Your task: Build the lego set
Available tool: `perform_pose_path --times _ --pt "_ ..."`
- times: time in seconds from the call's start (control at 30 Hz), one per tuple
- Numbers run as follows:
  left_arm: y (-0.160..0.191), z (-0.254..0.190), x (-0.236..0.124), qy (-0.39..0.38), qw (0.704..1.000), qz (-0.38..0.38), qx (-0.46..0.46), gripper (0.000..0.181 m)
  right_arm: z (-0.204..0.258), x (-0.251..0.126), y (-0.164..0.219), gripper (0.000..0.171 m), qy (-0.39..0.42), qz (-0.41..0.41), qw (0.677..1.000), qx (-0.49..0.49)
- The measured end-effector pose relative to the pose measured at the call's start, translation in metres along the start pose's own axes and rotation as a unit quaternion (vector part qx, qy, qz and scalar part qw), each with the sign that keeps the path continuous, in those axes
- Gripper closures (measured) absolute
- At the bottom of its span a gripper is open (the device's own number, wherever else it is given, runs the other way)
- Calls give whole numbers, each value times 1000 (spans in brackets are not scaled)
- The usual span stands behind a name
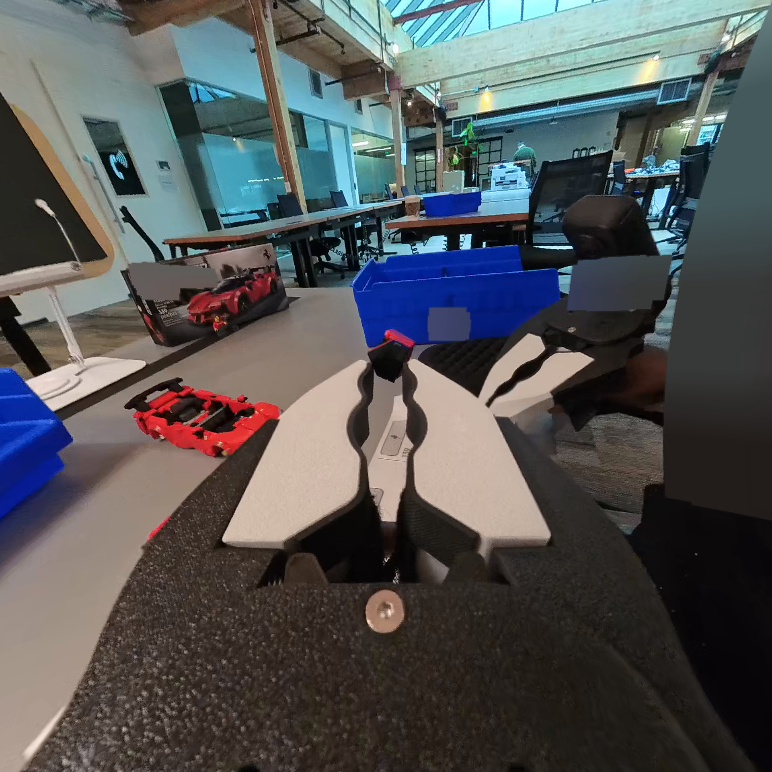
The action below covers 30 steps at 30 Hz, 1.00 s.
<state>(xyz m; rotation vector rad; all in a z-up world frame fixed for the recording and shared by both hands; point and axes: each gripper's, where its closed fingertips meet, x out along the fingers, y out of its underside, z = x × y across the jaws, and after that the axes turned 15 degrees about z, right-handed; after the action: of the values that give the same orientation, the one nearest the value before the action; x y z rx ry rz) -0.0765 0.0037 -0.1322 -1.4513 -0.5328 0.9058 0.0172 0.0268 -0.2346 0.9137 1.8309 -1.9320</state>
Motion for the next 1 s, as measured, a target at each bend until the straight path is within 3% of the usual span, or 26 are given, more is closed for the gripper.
perform_pose_path --times 0.3,0.53,0.63,0.73,1.0 --pt "7 -12 19 -16 999 39 32 168 -18 -28 40 145 -20 121 992 -23" --pt "27 -25 42 -37 988 94 116 168 -36 -51 52 147 -8 183 982 -36" --pt "27 -32 48 -22 988 96 120 168 -36 -55 40 154 -15 158 986 -45" --pt "26 -29 51 -19 990 89 108 168 -30 -43 31 162 -40 139 989 -41" --pt "45 -22 57 -37 990 86 107 168 -20 4 49 156 -60 199 976 -58"
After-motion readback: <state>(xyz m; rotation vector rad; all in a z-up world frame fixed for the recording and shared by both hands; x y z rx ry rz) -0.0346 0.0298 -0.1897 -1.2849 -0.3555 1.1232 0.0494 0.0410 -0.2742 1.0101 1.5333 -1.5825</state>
